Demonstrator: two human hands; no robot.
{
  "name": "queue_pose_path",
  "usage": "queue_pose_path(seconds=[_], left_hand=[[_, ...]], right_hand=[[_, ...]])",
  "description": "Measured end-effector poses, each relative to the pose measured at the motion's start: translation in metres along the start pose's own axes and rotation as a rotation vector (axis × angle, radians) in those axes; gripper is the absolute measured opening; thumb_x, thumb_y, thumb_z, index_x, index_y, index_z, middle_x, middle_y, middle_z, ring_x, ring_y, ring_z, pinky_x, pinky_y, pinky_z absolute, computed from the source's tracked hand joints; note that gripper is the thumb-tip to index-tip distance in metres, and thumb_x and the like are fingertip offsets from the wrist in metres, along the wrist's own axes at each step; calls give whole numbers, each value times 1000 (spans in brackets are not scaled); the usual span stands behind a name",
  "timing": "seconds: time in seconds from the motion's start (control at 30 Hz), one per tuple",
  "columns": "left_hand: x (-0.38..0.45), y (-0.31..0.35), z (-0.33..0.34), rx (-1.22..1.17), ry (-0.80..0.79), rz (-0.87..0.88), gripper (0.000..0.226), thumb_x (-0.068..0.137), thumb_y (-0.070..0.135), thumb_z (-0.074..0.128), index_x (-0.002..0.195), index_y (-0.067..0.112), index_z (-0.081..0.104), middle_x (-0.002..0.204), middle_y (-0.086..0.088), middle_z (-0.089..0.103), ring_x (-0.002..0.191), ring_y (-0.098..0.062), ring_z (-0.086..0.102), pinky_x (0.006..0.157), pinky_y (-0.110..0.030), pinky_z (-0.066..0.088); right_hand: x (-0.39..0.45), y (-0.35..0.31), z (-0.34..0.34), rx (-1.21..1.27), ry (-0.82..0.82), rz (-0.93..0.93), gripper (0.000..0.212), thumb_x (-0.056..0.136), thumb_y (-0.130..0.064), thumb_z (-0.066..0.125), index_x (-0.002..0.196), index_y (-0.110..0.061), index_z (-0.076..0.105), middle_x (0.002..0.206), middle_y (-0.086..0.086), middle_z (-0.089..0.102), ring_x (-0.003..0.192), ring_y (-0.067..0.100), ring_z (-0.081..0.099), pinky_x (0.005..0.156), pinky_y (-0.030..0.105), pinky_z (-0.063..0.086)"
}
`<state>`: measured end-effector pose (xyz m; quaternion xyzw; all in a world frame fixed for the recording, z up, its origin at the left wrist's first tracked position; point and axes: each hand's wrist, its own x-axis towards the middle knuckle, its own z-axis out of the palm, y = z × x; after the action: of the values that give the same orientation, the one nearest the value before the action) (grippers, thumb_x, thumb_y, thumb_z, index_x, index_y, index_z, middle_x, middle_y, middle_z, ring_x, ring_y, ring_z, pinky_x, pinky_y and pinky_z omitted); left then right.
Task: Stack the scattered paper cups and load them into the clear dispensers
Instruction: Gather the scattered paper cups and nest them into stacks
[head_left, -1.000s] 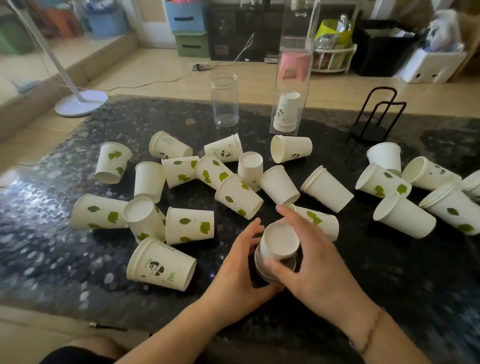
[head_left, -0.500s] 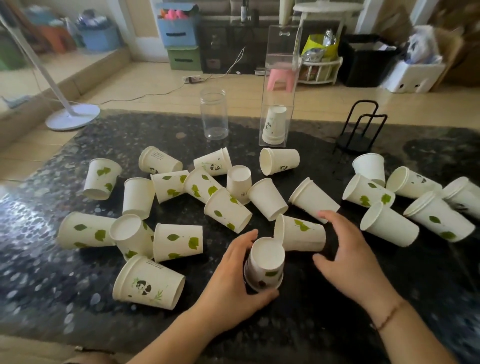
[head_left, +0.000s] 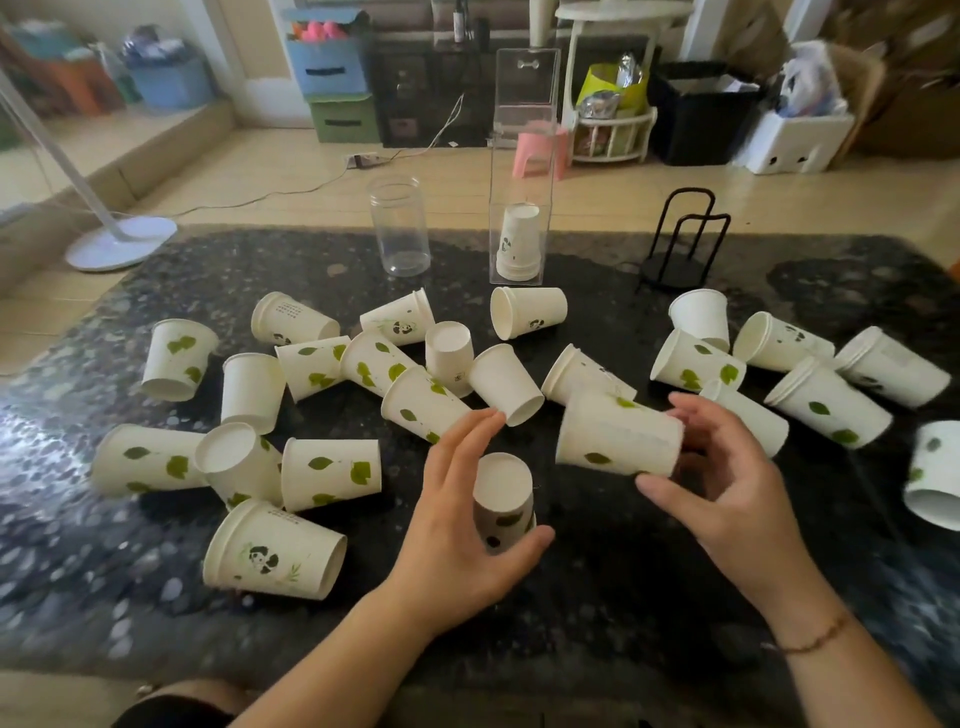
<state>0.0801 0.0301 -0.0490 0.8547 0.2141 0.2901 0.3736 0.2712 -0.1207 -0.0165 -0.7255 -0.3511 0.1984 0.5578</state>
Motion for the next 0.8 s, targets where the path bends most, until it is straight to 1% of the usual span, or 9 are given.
queue_pose_path(seconds=[0.1,0.2,0.37,0.47,0.57,0.63,0.7,0.77,0.8], left_hand=[[-7,5,3,-47,22,-6,91,77,49,75,150,40,21,157,17,18,147,-18,25,117,-47,33],[-6,5,2,-56,18,21,89,77,43,77,149,34,25,156,12,21,147,-20,25,116,-46,36],[-3,2,0,-84,48,-8,91,74,39,82,146,43,26,153,16,23,143,-18,32,111,-44,42],[-7,0,4,-71,43,-51,89,74,41,82,147,31,32,152,12,25,144,-13,31,114,-40,40],[-12,-1,10,-15,11,-216,79,76,41,80,143,33,39,149,16,24,143,-2,22,117,-38,36],[-14,-2,9,216,-62,-342,84,78,47,75,148,36,30,153,13,15,145,-12,10,122,-43,23],[-16,-3,5,414,-156,-389,102,80,52,70,156,29,6,157,7,2,147,-21,-1,124,-42,9],[-22,1,-2,390,-225,-366,117,79,54,70,155,27,-15,158,9,-7,147,-17,-5,123,-38,5],[-28,7,-7,357,-250,-325,118,79,53,70,153,30,-20,157,12,-8,147,-14,-5,123,-36,5]], right_hand=[[1,-7,11,26,-59,-53,70,72,-11,82,129,-38,50,119,-12,59,113,7,57,94,35,52],[-1,-15,24,131,-123,-109,70,69,-28,79,131,-37,49,121,-9,58,118,17,57,96,43,52],[-6,-27,55,275,-172,-147,78,70,-29,77,138,-34,40,122,-8,60,118,18,59,93,35,53],[-10,-27,74,100,-227,-182,78,76,-19,80,139,-35,37,123,-18,58,120,7,56,96,24,49],[-11,-22,85,-142,-304,-171,76,77,-26,79,135,-48,34,124,-30,52,121,-7,48,100,18,44],[-11,-20,90,-255,-344,-138,78,78,-27,78,135,-52,30,129,-33,44,123,-11,42,103,16,41],[-12,-16,93,-348,-351,-165,79,79,-28,77,137,-50,30,135,-30,40,125,-14,37,101,9,37],[-15,-15,90,-372,-355,-160,81,77,-32,77,139,-49,28,137,-30,38,126,-16,34,102,9,35],[-17,-15,88,-381,-325,-186,80,77,-37,76,141,-45,29,137,-28,38,127,-13,35,103,12,34]])
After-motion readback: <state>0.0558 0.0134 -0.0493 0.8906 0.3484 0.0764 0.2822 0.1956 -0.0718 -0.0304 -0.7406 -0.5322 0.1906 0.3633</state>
